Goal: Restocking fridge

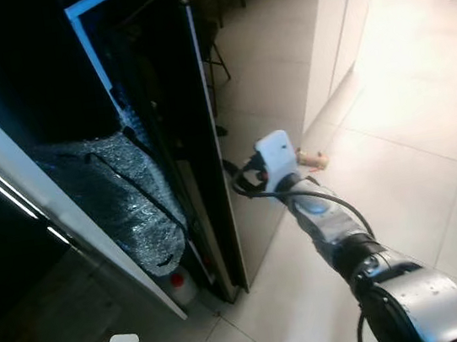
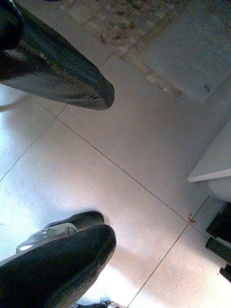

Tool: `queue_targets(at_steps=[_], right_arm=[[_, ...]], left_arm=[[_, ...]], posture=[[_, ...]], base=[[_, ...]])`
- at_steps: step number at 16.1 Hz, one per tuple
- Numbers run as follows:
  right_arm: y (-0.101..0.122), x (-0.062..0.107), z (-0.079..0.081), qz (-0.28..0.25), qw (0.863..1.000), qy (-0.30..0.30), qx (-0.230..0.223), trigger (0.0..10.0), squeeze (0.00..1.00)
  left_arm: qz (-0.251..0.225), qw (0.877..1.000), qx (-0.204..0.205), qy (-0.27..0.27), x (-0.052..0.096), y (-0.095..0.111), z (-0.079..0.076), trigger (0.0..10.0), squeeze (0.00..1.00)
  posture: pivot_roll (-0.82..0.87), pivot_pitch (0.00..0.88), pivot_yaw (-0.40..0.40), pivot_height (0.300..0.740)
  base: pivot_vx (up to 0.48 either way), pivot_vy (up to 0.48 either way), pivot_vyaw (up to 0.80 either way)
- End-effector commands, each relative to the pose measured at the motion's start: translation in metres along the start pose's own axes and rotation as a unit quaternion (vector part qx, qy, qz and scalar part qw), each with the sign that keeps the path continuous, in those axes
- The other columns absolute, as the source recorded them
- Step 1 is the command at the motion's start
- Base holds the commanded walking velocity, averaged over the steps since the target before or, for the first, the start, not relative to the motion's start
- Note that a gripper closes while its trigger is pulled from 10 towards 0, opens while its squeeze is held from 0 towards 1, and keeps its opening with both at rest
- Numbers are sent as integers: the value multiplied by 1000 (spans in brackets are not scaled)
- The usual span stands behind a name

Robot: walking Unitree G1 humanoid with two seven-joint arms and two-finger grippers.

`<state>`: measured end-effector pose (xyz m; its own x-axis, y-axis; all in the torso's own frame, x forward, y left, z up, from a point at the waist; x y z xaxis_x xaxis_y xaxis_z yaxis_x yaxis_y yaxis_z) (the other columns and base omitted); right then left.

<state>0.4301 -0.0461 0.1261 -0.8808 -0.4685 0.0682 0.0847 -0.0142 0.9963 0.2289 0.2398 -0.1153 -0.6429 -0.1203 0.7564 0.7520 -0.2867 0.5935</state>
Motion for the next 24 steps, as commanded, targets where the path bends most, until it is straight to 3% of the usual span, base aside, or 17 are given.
queue_targets(at_steps=[1,6,18,20,24], right_arm=[[7,-9,20,0,1000,27,-1,10000,0],[15,-19,49,9,997,70,-18,10000,0],[31,-31,75,17,995,93,-27,10000,0],[27,-29,72,19,995,92,-26,10000,0],[8,-11,24,1,998,36,-49,10000,0]], left_arm=[[9,1000,0,4,1,-6,1,10000,0],[10,1000,3,3,1,-7,-3,10000,0],[1,1000,16,14,0,-2,-1,10000,0],[1,1000,18,15,1,-3,-1,10000,0],[2,1000,15,9,1,-4,-4,10000,0]], posture=[[-21,66,63,740],[-10,47,46,740],[40,37,22,740],[31,45,21,740],[-15,65,28,740]], base=[[0,0,0],[0,0,0],[0,0,0],[0,0,0],[0,0,0]])
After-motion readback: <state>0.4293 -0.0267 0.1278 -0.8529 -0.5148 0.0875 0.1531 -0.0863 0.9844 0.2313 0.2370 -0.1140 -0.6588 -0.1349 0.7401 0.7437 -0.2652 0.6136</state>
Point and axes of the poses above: a point about 5 cm out from each wrist's last joint towards the gripper, its own x axis pointing back from the gripper into the wrist, its own y axis along the axis of the wrist's last joint, z = x × y, the point moved 6 cm from there along -x, pointing out of the wrist towards the gripper, and after that the axes turned 10 degrees about -x, right-handed, at the moved point
